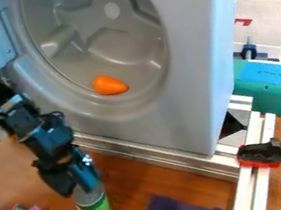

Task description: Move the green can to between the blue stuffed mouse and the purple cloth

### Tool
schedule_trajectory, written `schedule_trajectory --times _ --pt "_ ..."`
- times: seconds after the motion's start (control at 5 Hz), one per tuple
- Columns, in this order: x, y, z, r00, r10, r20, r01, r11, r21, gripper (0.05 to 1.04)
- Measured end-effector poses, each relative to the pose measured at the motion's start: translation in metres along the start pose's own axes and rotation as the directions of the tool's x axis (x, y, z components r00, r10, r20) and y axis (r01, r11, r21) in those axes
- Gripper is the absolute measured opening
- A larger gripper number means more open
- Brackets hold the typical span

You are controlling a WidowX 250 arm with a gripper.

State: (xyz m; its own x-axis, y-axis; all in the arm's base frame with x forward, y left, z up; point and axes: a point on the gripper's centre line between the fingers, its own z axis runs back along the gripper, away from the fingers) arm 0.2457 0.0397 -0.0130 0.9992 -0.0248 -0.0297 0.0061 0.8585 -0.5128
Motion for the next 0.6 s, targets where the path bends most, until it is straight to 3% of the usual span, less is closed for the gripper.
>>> schedule_trajectory --times 0.2,0.4,0.6 --pt "0.009 -0.016 0.015 0.998 -0.023 0.065 0.023 1.0 -0.001 1.0" --pt "0.014 -0.015 0.044 0.99 -0.055 0.128 0.039 0.991 0.124 1.0" --pt "0.01 -0.005 0.078 0.99 -0.075 0.123 0.034 0.951 0.308 1.0"
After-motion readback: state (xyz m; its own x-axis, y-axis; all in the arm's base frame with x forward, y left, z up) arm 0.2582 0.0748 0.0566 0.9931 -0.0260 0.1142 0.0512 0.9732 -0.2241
